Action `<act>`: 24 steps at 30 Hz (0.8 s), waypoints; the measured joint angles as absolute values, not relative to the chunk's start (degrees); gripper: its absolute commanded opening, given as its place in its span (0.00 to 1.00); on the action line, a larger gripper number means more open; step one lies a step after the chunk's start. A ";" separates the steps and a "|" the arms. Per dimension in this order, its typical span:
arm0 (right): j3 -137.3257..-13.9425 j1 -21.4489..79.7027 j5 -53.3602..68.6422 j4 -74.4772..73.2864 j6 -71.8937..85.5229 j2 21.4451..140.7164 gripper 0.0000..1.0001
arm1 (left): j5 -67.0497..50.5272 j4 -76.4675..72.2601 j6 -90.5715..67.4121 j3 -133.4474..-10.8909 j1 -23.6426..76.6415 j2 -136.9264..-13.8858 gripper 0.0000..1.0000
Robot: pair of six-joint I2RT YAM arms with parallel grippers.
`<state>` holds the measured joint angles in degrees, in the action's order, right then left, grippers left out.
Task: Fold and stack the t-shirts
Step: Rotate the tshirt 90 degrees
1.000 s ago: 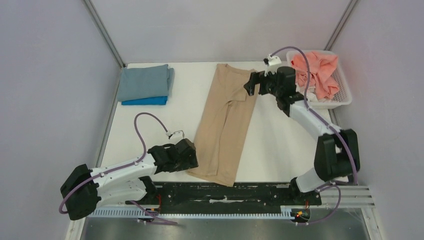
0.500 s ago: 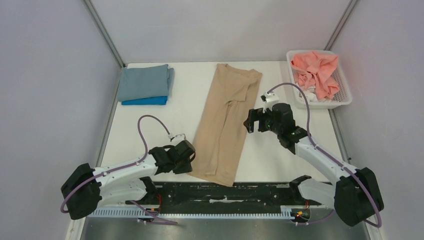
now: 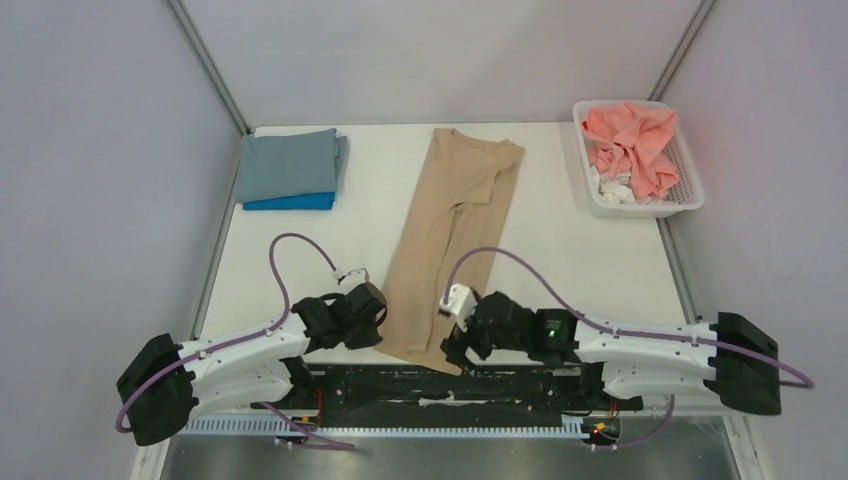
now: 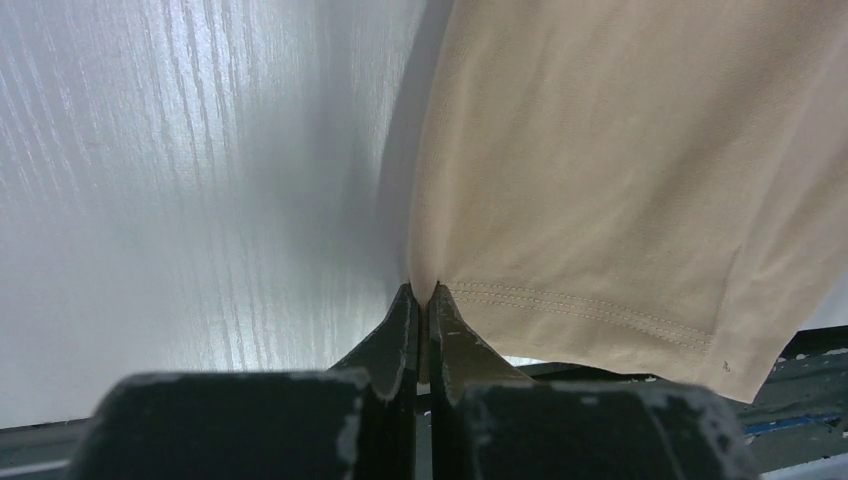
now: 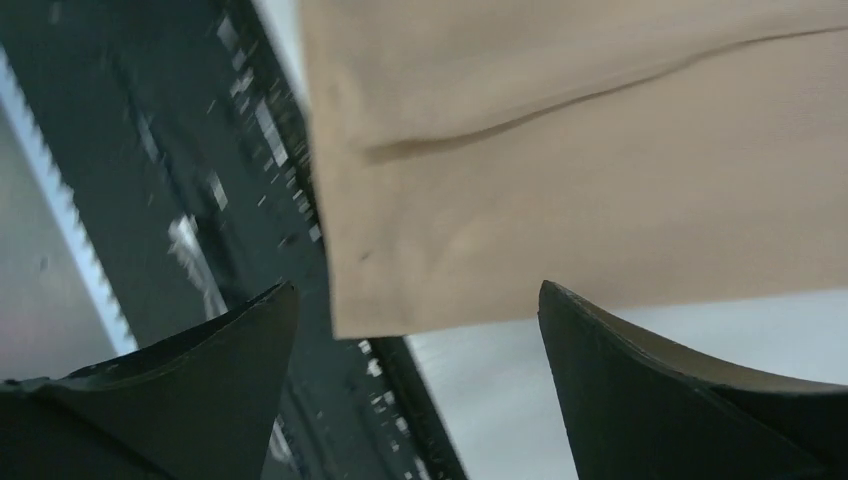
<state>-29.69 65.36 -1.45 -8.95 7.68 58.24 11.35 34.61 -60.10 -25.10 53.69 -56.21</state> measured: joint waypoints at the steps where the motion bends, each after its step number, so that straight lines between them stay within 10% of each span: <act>1: -29.98 69.01 -1.87 -9.37 6.98 59.94 0.88 | 11.35 34.57 -60.12 -25.10 53.69 -56.21 0.02; 16: -30.76 80.03 -5.10 -9.93 2.72 73.49 0.63 | 10.76 33.98 -60.47 -24.80 53.69 -55.24 0.02; 24: -30.74 80.90 -5.39 -9.56 4.10 74.91 0.01 | 8.73 31.31 -61.45 -23.46 53.69 -55.31 0.02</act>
